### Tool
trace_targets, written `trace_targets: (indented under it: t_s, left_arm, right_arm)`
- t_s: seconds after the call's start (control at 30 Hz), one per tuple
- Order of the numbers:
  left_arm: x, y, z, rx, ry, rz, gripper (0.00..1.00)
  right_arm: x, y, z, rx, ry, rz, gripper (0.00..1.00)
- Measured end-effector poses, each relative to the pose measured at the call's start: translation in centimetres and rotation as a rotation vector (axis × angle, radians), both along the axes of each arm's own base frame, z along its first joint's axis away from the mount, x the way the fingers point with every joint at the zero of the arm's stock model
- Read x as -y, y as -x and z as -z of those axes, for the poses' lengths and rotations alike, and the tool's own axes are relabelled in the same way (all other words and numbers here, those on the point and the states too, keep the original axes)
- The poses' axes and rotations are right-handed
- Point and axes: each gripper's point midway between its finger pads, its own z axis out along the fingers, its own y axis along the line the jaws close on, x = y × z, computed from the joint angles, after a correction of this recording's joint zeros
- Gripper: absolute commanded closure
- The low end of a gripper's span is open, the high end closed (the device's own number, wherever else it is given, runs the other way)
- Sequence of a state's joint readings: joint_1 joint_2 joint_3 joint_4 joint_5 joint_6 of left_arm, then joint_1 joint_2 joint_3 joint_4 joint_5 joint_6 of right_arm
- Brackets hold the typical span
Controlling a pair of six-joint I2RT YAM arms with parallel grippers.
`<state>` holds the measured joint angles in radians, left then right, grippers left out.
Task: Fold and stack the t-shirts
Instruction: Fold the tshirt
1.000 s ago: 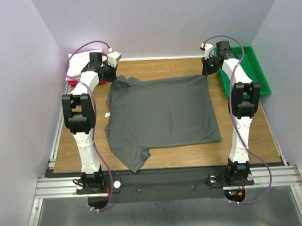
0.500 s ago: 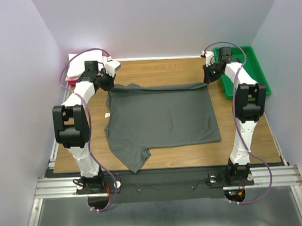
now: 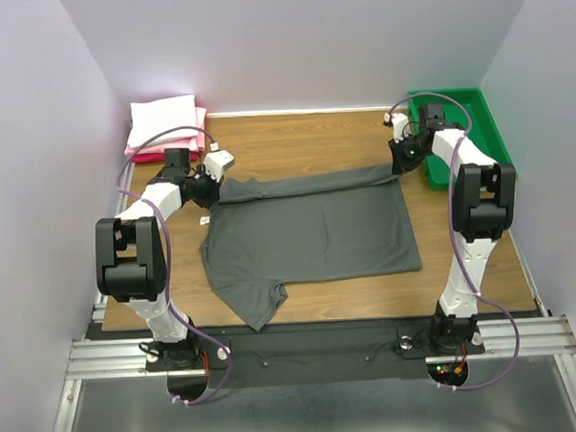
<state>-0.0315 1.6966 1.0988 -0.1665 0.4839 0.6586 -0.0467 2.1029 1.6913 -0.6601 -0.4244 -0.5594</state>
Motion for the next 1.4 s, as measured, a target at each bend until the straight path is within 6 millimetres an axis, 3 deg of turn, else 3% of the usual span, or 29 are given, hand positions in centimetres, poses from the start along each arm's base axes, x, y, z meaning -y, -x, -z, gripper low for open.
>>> trace_targets:
  t_s: [0.03,0.07,0.1,0.13,0.2,0.3,0.43,0.57,0.7,0.77,0.83,1.07,1.17,1.2,1.3,1.4]
  left_arm:
    - [0.0,0.3,0.4,-0.011,-0.003,-0.001,1.00]
    - [-0.1,0.7,1.0,-0.023,-0.006,0.001,0.95]
    - [-0.1,0.9,1.4,-0.033,-0.011,0.002,0.82]
    - [-0.2,0.9,1.6,-0.038,-0.015,0.003,0.76]
    - [-0.2,1.0,2.4,-0.053,-0.028,0.012,0.64]
    - [-0.2,1.7,3.0,-0.095,-0.027,0.027,0.56]
    - [0.3,0.9,1.3,-0.085,0.004,0.038,0.55]
    - [1.4,-2.4,-3.5,-0.002,0.078,0.026,0.54]
    - [2.2,-6.2,-5.8,0.048,0.146,-0.004,0.54]
    - [2.5,-7.3,-5.1,0.031,0.169,-0.017,0.53]
    - [2.7,-7.7,-3.1,-0.023,0.190,-0.033,0.53]
    - [3.1,-6.7,3.3,-0.215,0.225,-0.082,0.53]
    - [3.3,-6.4,3.8,-0.242,0.234,-0.090,0.64]
    - [3.4,-6.4,3.7,-0.242,0.239,-0.089,0.75]
    - [3.5,-6.6,3.4,-0.236,0.251,-0.084,0.92]
    - [3.8,-6.6,3.1,-0.230,0.260,-0.072,0.97]
  right_arm:
    - [0.0,0.3,0.3,-0.009,0.000,-0.002,0.99]
    - [0.0,0.5,0.6,-0.017,0.000,-0.006,0.90]
    - [0.0,0.7,0.8,-0.022,0.001,-0.008,0.82]
    - [-0.1,0.8,0.9,-0.024,0.001,-0.012,0.67]
    - [0.0,0.9,1.1,-0.028,0.003,-0.016,0.52]
    - [0.0,1.1,1.3,-0.035,0.002,-0.016,0.43]
    - [-0.5,0.9,0.6,-0.037,-0.033,-0.008,0.44]
    - [-1.5,-0.7,-2.6,0.012,-0.103,0.004,0.54]
    - [-2.1,-2.2,-5.1,0.066,-0.136,0.012,0.57]
    - [-2.4,-2.5,-5.4,0.067,-0.153,0.021,0.57]
    - [-2.5,-2.5,-4.9,0.052,-0.163,0.026,0.58]
    - [-2.6,-2.1,-2.1,-0.027,-0.177,0.046,0.58]
    - [-2.6,-2.1,-2.1,-0.029,-0.177,0.046,0.59]
    - [-2.6,-2.1,-2.0,-0.029,-0.177,0.047,0.59]
    - [-2.6,-2.0,-2.0,-0.032,-0.177,0.047,0.59]
    - [-2.6,-2.0,-2.0,-0.033,-0.177,0.047,0.59]
